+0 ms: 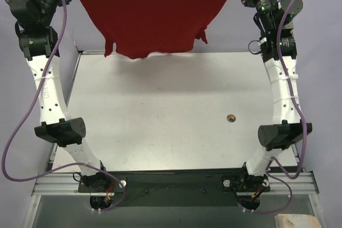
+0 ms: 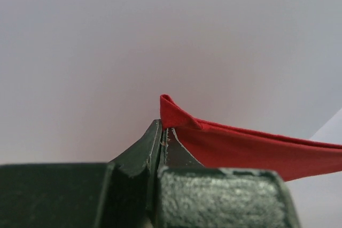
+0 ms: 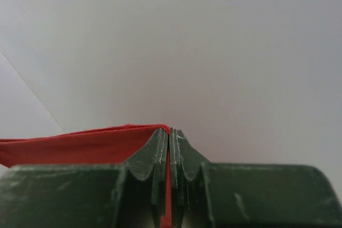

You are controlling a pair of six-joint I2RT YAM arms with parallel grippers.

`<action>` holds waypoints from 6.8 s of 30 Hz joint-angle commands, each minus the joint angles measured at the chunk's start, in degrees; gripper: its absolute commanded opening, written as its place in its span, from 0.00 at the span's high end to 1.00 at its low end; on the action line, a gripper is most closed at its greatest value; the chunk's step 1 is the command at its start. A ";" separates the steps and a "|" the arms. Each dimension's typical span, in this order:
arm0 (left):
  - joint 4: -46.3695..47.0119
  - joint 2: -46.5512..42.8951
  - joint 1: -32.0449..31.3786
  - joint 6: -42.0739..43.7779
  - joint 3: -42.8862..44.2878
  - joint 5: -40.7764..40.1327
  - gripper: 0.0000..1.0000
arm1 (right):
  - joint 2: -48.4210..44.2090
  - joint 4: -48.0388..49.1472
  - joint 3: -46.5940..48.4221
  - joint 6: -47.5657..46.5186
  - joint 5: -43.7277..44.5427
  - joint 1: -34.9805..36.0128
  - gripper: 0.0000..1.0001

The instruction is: Pin the brooch onto the clothing

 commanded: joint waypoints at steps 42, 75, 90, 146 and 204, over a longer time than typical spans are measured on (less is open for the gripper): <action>-23.44 -71.58 -3.55 -12.17 -111.89 -6.75 1.00 | -58.68 -37.68 -101.18 12.80 13.78 8.86 1.00; -35.42 -74.23 -8.65 -6.63 -104.68 -10.89 0.03 | -58.26 -40.42 -98.37 12.10 11.66 13.44 0.34; -11.42 -54.21 -26.31 -10.76 -107.67 -13.43 0.03 | -32.59 -30.39 -93.97 11.21 18.79 31.54 1.00; 8.63 12.62 0.84 -10.59 -63.55 -7.54 1.00 | 29.02 -23.88 -20.41 22.81 10.35 -3.35 1.00; 5.81 -8.21 -44.60 -1.09 -89.88 -13.88 1.00 | -2.61 -22.12 -76.02 7.96 12.46 19.68 1.00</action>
